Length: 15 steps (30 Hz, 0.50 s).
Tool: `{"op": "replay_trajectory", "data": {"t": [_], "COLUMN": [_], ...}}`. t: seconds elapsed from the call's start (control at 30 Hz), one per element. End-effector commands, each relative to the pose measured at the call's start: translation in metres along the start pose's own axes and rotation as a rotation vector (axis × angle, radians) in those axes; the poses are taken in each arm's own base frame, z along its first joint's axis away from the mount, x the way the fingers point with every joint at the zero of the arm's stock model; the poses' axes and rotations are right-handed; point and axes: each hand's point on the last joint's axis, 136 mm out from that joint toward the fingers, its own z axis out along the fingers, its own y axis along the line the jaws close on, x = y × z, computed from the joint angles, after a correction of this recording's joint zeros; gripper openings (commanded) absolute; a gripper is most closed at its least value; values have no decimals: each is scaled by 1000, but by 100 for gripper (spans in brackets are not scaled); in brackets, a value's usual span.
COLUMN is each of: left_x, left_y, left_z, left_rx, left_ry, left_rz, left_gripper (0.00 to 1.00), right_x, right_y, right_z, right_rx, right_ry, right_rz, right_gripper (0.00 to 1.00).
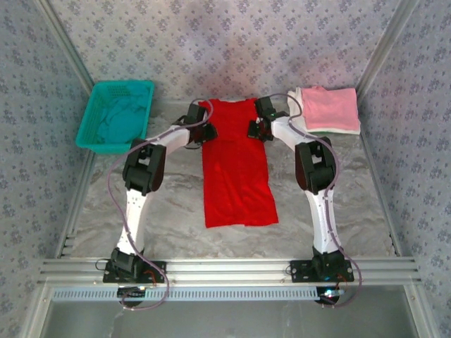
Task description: Fold and stack the t-shirts
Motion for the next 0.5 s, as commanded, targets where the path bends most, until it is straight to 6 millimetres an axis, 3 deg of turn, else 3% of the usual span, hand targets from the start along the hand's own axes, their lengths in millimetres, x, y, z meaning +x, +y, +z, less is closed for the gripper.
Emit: {"op": "replay_trajectory", "data": {"t": [0.0,0.27,0.47], "left_x": [-4,-12,-40], "left_y": [6,-9,-20], "left_z": [8,48,44], "left_rx": [-29,16,44], "left_ry": [18,119,65], "left_rz": [-26,61,92], "left_gripper": [18,16,17], "right_x": [7,-10,-27], "right_y": [-14,-41,-39], "right_z": [13,34,39], "right_rx": [46,89,62], "right_ry": [41,5,-21], "right_rz": [73,187,209], "right_gripper": [0,0,5]}}
